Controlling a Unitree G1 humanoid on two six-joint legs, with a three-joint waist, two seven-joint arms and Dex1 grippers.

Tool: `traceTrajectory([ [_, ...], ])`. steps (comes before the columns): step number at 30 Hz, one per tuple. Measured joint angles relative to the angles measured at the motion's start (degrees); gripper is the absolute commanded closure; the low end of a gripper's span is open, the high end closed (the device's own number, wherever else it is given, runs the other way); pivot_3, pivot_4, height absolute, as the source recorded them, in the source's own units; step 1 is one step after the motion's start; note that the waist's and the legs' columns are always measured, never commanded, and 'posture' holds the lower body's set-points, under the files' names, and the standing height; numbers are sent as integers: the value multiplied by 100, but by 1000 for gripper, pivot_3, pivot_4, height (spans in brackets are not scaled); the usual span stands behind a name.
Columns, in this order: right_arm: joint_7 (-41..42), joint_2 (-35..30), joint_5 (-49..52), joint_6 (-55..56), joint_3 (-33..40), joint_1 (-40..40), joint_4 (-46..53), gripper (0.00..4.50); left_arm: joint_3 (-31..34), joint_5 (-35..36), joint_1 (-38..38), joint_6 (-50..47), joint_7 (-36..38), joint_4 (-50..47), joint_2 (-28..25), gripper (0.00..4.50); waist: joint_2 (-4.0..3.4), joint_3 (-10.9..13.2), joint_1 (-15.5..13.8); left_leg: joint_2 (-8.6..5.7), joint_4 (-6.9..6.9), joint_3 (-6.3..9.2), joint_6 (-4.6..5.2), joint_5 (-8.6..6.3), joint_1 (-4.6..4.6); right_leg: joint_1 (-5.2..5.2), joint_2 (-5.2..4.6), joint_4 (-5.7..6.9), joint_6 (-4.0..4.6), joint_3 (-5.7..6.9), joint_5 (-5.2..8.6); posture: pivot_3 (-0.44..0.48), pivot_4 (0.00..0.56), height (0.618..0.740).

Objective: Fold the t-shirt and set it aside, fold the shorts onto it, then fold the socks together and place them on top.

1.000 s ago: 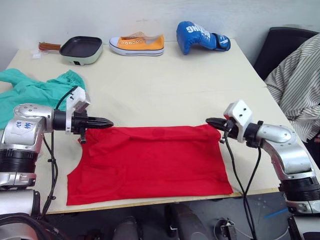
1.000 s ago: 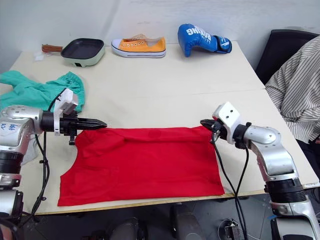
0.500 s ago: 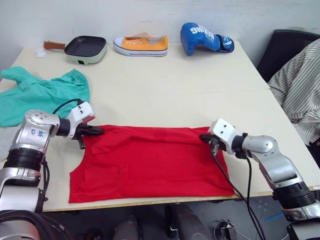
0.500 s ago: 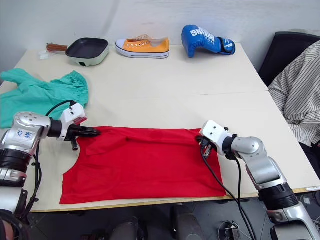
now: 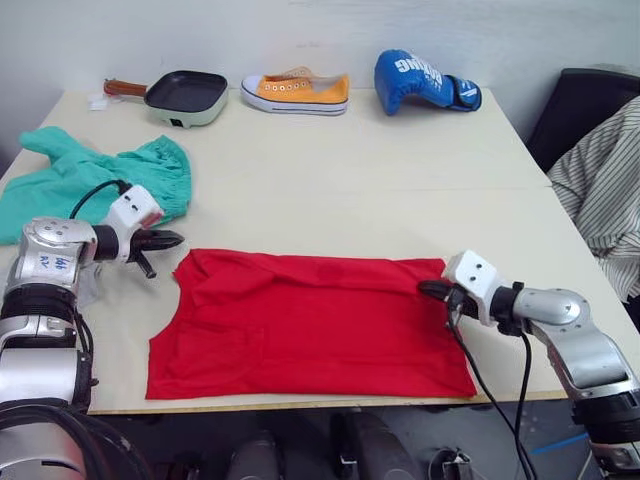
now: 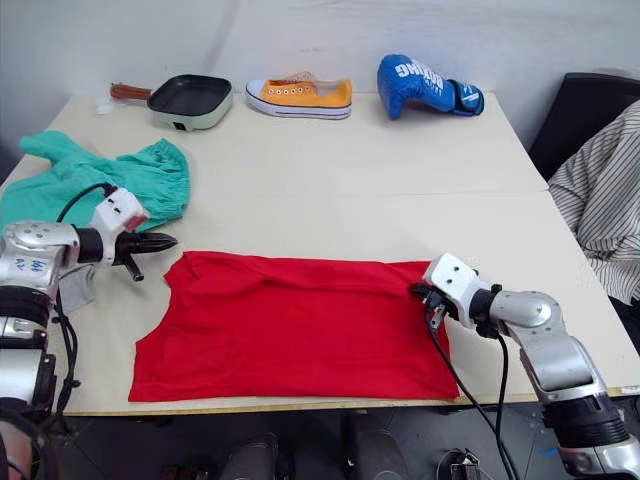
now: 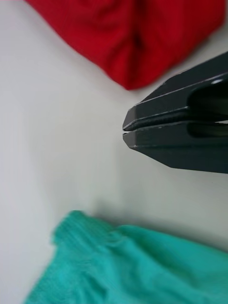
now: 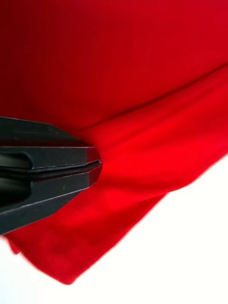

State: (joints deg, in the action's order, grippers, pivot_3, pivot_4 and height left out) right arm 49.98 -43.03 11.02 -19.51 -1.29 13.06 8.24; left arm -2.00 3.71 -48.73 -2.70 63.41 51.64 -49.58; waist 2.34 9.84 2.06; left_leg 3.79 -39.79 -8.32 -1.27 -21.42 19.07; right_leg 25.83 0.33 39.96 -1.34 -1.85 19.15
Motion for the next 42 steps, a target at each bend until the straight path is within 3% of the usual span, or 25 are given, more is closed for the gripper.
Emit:
traceTrajectory([
  [5,5,154,312,-280,77,255,390,4500,150,958,593,-1666,1385,-1948,-126,4447,-5,3,115,2,2,5,-2,1,7,7,0,5,3,0,2,0,150,740],
  [9,-98,234,89,-312,-233,312,275,4500,11,984,1046,-2055,1326,-2804,-33,4447,-5,3,123,0,1,8,-2,1,7,7,0,5,3,-1,2,0,150,740],
  [15,-228,137,-346,-210,-450,367,-221,4500,-450,255,1288,-1434,612,-2667,117,4447,-6,3,114,-2,0,5,-1,1,7,6,0,2,1,-4,1,0,150,740],
  [19,-45,-289,-398,38,-280,106,-281,4500,-446,-26,1228,-639,340,-2103,-140,4447,-3,1,106,-2,11,4,-1,1,-41,-38,0,-4,2,-5,1,0,150,740],
  [24,273,-451,-58,-106,28,-83,-281,4500,-226,-6,1243,-525,496,-1838,-479,4447,-4,2,122,-2,25,-6,-2,1,-53,-40,2,-2,2,-13,1,0,150,740],
  [26,452,-407,271,-348,81,103,-250,4500,-39,417,1319,-968,799,-2274,-448,4447,-8,6,115,-1,25,-4,-2,1,-41,-31,2,-2,3,-10,2,0,150,740],
  [27,546,-395,438,-474,107,297,-226,4500,57,699,1319,-1294,952,-2617,-414,4282,-10,8,115,-1,20,-4,-2,1,-34,-25,1,-1,2,-10,1,0,150,740],
  [30,831,-432,736,-756,163,1085,-246,3952,303,1503,1276,-2166,1340,-3711,-409,3599,-13,10,120,0,17,3,-2,1,-28,-21,0,-4,2,-6,1,0,150,740],
  [34,1241,-518,634,-821,-145,1911,-913,2527,372,2232,1171,-3046,1548,-4714,-411,2276,-15,11,123,-1,21,4,-2,1,-27,-21,3,-9,4,-6,2,0,150,740],
  [40,1356,6,61,-845,-872,2990,-2456,510,276,2855,870,-3794,1502,-5592,-65,405,-22,15,140,-2,18,4,-2,1,-22,-18,4,-10,4,-8,2,0,150,740],
  [41,1402,65,-6,-855,-965,3089,-2651,475,232,2862,850,-3797,1478,-5658,-28,79,-24,16,142,-1,19,4,-2,1,-22,-18,4,-11,4,-9,2,0,150,740],
  [42,1508,110,-66,-882,-1067,3176,-2850,475,168,2855,821,-3782,1422,-5709,46,31,-26,18,141,-1,19,5,-2,1,-20,-17,4,-11,4,-9,2,0,150,740],
])
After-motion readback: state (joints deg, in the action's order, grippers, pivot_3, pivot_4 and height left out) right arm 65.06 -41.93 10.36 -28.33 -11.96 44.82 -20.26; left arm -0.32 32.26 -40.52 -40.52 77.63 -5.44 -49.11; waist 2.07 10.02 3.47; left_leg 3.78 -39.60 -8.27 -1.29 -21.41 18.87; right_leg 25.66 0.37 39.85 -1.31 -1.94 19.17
